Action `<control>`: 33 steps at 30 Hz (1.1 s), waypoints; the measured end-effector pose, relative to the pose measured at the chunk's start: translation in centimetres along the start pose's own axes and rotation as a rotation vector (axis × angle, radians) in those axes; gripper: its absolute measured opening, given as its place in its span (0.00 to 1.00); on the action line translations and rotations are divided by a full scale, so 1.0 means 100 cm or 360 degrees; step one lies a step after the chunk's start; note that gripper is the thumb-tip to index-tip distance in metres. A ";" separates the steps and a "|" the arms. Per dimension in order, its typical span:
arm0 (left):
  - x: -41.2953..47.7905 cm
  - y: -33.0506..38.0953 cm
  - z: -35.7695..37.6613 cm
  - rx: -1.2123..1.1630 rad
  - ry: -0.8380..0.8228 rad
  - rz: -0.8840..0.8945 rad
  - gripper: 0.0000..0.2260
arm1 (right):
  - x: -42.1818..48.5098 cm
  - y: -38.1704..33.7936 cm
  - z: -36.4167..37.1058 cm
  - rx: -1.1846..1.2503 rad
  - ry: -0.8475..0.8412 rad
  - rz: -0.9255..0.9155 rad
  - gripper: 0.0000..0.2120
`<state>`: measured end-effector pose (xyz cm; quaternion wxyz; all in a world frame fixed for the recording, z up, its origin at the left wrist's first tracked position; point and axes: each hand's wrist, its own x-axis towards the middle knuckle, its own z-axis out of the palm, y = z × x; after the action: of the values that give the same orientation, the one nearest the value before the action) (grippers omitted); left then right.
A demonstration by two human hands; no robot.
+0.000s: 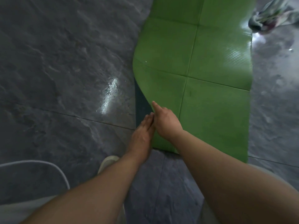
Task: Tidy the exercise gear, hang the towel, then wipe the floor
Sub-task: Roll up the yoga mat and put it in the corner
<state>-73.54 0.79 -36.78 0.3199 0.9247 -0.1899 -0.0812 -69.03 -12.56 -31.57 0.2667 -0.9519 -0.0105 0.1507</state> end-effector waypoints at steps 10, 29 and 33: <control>-0.003 0.020 0.008 0.0039 -0.0027 0.0238 0.25 | -0.003 -0.003 -0.007 0.0035 0.0072 0.0437 0.11; 0.038 -0.006 -0.011 0.0264 -0.0450 -0.0455 0.61 | -0.022 -0.005 -0.006 -0.0520 0.0086 0.0071 0.33; 0.043 -0.001 -0.003 0.0271 -0.0483 -0.0376 0.54 | -0.031 -0.004 -0.003 -0.0792 -0.0164 -0.0132 0.37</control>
<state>-69.51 -0.72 -36.73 0.1967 0.9414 -0.1322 -0.2402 -71.89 -12.63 -30.27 0.0293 -0.9780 -0.0998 0.1808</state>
